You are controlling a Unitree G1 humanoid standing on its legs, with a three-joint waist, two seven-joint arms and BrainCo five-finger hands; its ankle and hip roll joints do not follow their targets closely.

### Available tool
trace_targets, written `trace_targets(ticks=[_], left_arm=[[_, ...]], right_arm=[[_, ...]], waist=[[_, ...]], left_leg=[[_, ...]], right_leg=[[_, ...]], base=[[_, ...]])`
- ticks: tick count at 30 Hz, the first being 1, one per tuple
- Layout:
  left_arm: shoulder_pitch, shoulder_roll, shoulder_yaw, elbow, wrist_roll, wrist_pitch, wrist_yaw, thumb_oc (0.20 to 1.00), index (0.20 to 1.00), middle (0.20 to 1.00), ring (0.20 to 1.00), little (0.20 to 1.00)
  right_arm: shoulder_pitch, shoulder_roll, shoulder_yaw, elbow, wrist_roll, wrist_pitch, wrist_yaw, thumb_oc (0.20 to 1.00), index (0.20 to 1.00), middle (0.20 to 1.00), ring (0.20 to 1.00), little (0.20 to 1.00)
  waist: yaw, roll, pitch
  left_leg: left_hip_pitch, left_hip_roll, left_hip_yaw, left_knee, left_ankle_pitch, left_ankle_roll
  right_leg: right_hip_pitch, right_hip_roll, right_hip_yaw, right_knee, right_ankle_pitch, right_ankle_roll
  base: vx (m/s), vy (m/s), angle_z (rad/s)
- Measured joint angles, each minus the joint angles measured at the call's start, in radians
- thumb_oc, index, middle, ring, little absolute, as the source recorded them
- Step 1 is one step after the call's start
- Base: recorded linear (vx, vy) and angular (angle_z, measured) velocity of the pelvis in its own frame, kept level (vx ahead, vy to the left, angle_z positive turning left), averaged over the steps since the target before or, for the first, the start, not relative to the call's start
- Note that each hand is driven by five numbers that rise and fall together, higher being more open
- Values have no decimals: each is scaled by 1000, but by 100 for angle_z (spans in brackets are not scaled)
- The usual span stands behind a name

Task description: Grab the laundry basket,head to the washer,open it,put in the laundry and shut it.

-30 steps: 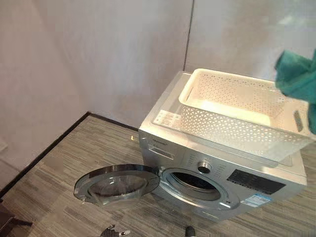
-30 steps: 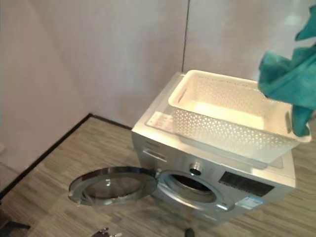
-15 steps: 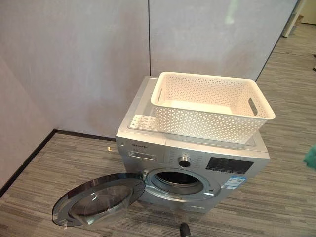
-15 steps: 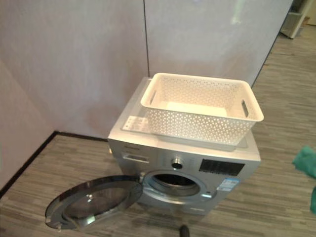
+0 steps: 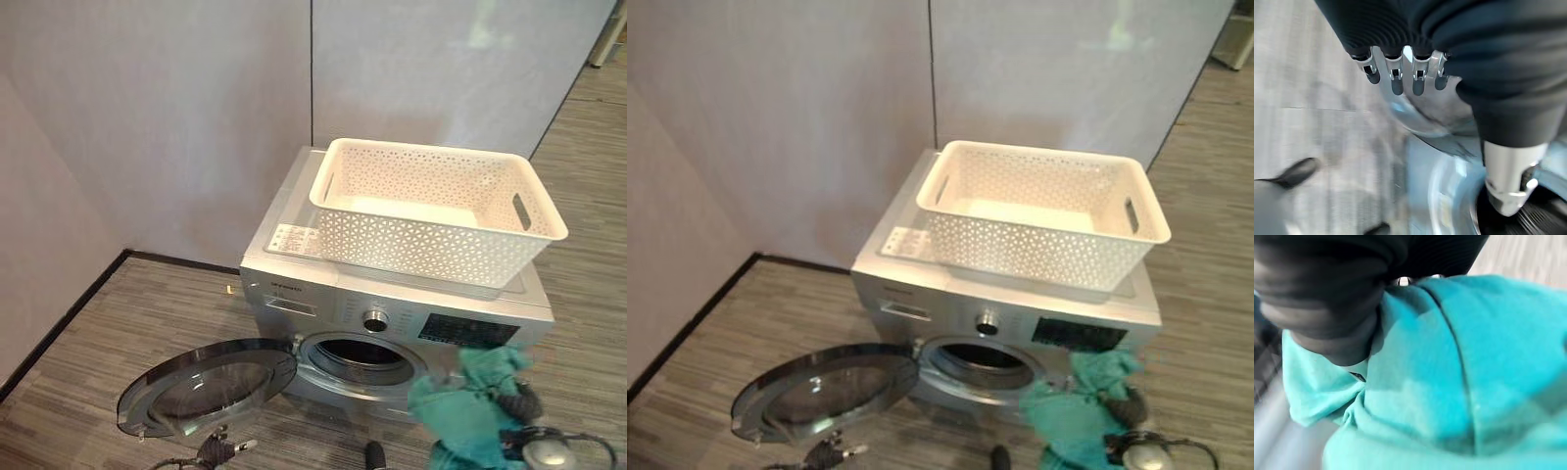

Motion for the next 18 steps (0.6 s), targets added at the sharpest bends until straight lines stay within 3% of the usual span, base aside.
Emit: trace_targets(ticks=[2,5,9,10,11,12,13,14,15,16,18], left_arm=[[-17,1,0,-20,0,-17,-1,1000,1000,1000,1000,1000],[-46,76,-80,-148,0,-17,-20,1000,1000,1000,1000,1000],[-203,192,-190,-282,-1,-29,-76,1000,1000,1000,1000,1000],[-250,214,-231,-303,-1,-30,-88,1000,1000,1000,1000,1000],[-284,215,-260,-307,-2,-32,-107,1000,1000,1000,1000,1000],[-325,183,-273,-320,-3,-34,-120,1000,1000,1000,1000,1000],[-330,180,-295,-320,-5,-36,-124,1000,1000,1000,1000,1000],[-350,160,-305,-321,-4,-37,-130,1000,1000,1000,1000,1000],[-401,116,-367,-237,1,-35,-129,1000,1000,1000,1000,1000],[-445,102,-397,-183,5,-26,-129,1000,1000,1000,1000,1000],[-483,45,-408,-125,12,-17,-111,1000,1000,1000,1000,1000]], right_arm=[[-11,9,41,17,11,0,30,200,200,200,200,200],[-78,49,92,26,39,-6,47,200,200,200,200,200],[-237,74,235,34,77,-17,88,200,200,200,200,200],[-282,73,276,36,93,-25,93,200,200,200,200,200],[-312,71,300,38,101,-32,101,200,200,200,200,200],[-331,68,306,26,117,-34,112,200,200,200,200,200],[-333,58,315,16,130,-35,112,200,200,200,200,200],[-342,45,328,9,136,-35,115,200,200,200,200,200],[-401,15,395,16,140,-31,107,200,200,200,200,200],[-458,12,411,22,143,-33,106,200,200,200,200,200],[-588,13,433,57,160,-31,77,200,200,200,200,200]], waist=[[6,3,17],[13,-14,60],[16,-45,138],[17,-40,153],[18,-18,168],[28,25,185],[44,47,192],[60,57,197],[86,41,200],[85,19,218],[72,30,266]], left_leg=[[-7,-7,0,0,3,4],[-54,-30,9,17,13,14],[-147,-46,43,75,19,26],[-182,-33,61,101,13,41],[-197,-13,56,101,16,42],[-218,28,63,87,46,42],[-232,52,59,93,49,38],[-241,72,65,90,54,31],[-284,82,66,108,65,16],[-311,73,63,121,71,5],[-356,102,68,137,84,-9]], right_leg=[[-4,-9,-1,0,3,4],[-61,-27,17,0,41,0],[-148,-41,25,1,131,-20],[-175,-35,24,-6,169,-2],[-188,-31,1,6,130,18],[-198,-14,-85,98,-6,-14],[-211,-8,-105,170,-46,-21],[-211,-7,-123,227,-78,-16],[-178,-20,-144,225,-127,4],[-145,-19,-124,148,-135,-12],[-172,23,-117,102,-81,-48]], base=[[-132,32,4],[-188,9,-9],[-209,-36,-16],[-193,-47,-18],[-115,-40,-19],[-179,-74,-7],[-155,-98,-18],[-246,-133,-30],[-256,-149,-22],[-165,-103,-20],[-133,-106,-26]])
